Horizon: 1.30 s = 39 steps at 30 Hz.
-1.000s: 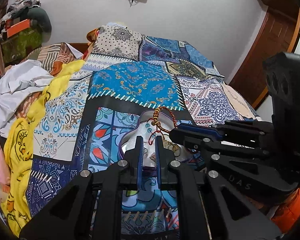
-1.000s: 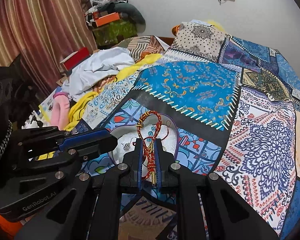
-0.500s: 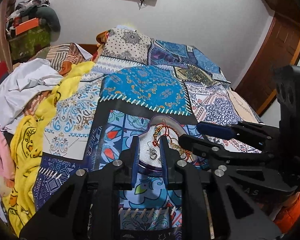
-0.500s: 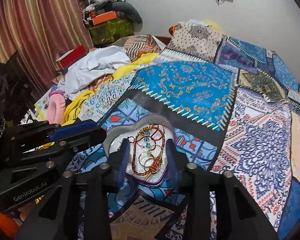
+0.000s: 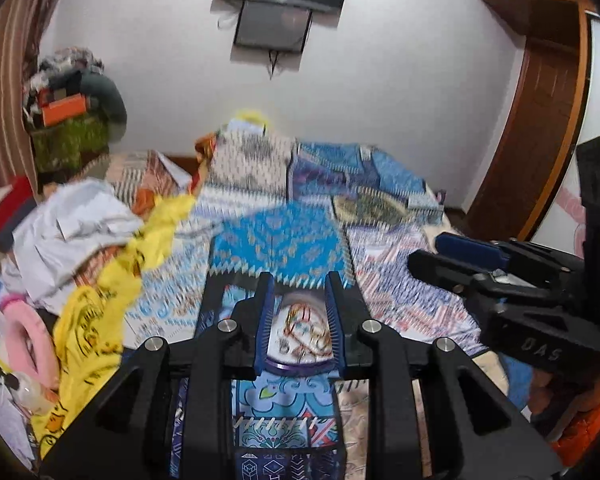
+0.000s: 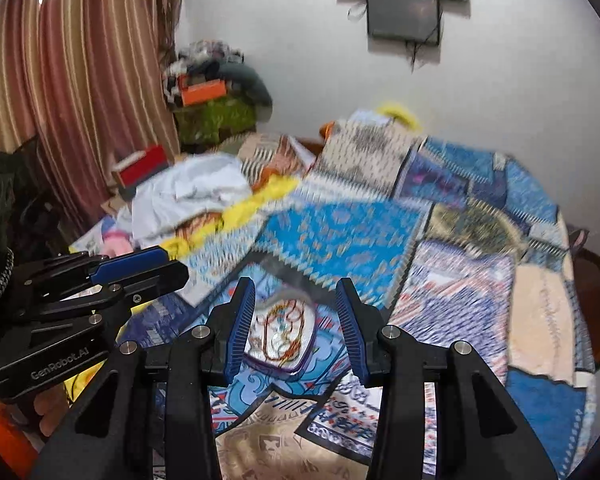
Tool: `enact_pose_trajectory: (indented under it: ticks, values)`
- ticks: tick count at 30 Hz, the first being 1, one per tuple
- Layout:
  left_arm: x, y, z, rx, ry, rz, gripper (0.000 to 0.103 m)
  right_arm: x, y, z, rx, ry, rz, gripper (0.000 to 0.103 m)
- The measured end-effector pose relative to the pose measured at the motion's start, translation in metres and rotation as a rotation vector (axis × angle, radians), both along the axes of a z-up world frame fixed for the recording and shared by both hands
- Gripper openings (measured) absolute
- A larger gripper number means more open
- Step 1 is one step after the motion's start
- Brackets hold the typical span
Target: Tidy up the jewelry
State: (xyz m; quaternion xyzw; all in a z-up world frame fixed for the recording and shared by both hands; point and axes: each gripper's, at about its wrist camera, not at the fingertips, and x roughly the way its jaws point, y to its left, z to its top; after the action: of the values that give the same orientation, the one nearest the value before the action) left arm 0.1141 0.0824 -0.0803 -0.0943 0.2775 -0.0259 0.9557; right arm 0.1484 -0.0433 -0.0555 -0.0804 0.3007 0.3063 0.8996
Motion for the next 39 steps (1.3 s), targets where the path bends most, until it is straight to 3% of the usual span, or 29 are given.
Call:
enact_pose_trajectory:
  ticks: [4,7,9,13,15,20,39]
  values:
    - [-0.029,-0.01,0.038,0.042,-0.122,0.032,0.032,-0.03,-0.019,0.041,0.079,-0.111,-0.02,0.039]
    - [-0.052,-0.017,0.062,0.065,-0.206,0.055,0.037,-0.056,-0.034,0.066,0.153,-0.193,-0.039,0.055]
    - [-0.073,-0.023,0.077,0.081,-0.274,0.082,0.047,-0.073,-0.044,0.08,0.201,-0.244,-0.049,0.067]
    - [-0.102,-0.03,0.096,0.113,-0.361,0.124,0.058,-0.102,-0.059,0.097,0.251,-0.335,-0.088,0.082]
    - [-0.112,-0.032,0.101,0.121,-0.389,0.141,0.078,-0.113,-0.064,0.102,0.264,-0.37,-0.112,0.088]
    - [-0.131,-0.035,0.108,0.138,-0.428,0.172,0.102,-0.13,-0.068,0.103,0.27,-0.431,-0.168,0.103]
    - [-0.135,-0.04,0.102,0.148,-0.404,0.17,0.102,-0.137,-0.076,0.096,0.263,-0.415,-0.188,0.103]
